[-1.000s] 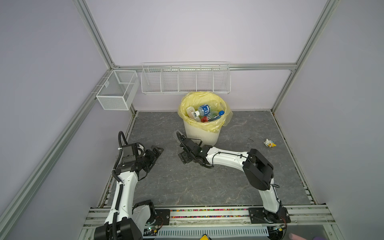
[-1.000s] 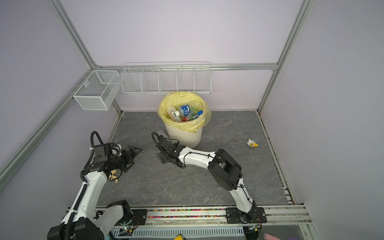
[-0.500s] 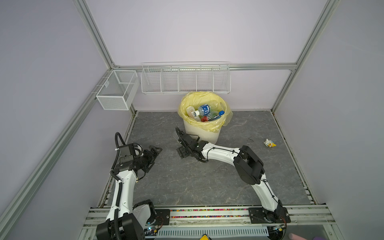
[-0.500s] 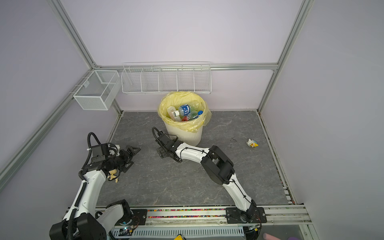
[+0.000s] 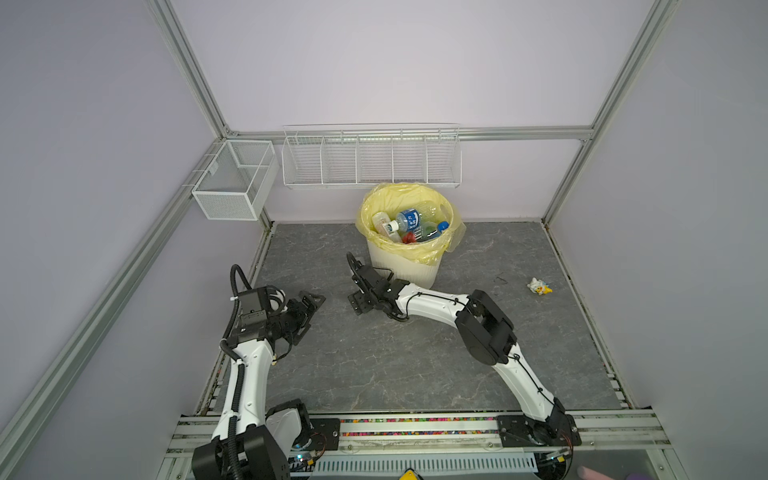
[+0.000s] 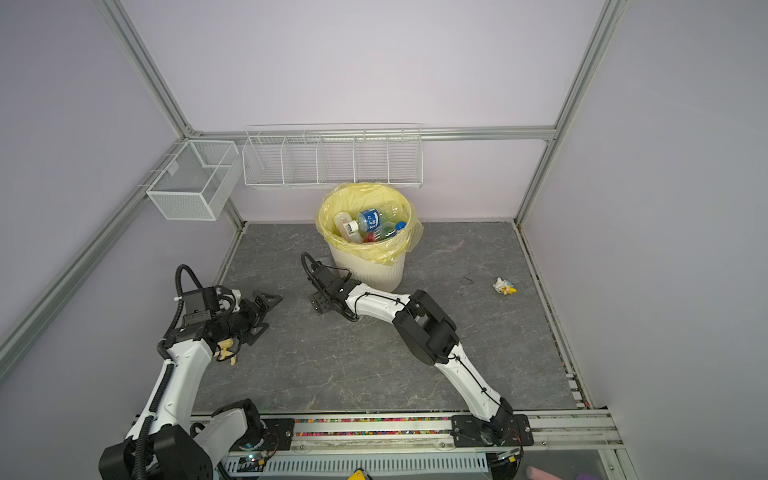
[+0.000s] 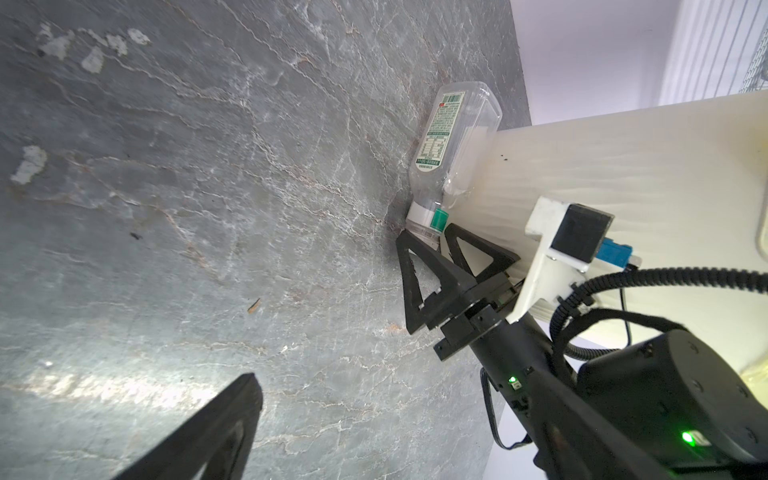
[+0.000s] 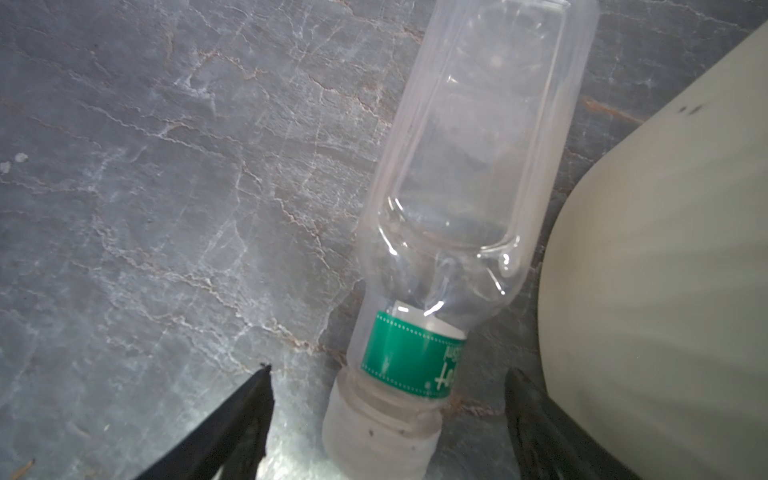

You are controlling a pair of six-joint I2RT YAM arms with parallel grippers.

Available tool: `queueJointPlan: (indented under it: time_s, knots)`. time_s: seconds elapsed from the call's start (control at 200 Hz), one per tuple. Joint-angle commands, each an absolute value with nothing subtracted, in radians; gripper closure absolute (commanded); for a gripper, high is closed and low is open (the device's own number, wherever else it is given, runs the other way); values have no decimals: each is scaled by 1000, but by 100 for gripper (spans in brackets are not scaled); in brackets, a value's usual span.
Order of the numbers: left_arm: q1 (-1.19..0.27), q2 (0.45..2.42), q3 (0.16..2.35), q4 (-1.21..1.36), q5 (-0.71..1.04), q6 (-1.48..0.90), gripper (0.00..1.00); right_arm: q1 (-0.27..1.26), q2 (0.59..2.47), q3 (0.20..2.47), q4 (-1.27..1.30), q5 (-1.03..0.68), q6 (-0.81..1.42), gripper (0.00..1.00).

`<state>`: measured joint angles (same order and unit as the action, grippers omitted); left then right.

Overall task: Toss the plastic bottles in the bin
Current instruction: 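Lower the right gripper onto the clear green-capped bottle's cap and close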

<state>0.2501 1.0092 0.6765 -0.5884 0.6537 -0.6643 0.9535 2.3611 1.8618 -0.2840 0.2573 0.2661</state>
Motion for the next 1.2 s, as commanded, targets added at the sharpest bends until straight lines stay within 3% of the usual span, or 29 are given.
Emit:
queueJointPlan:
  time_s: [0.0,0.34,0.41,0.94,1.195]
  knots:
    - [258,1002,666,-589,666,-644,0,917,2382,1903,-302,295,320,12]
    - [258,994,655,-594,676,-644,0,904,2471,2027,-350,332,447,6]
    - [258,989,652,-591,676,-652,0,904,2482,2044,-357,337,457,0]
    - [258,982,652,-592,669,-650,0,909,2484,2017,-315,304,439,47]
    - [258,984,653,-584,667,-665,0,968,2453,1992,-306,328,349,50]
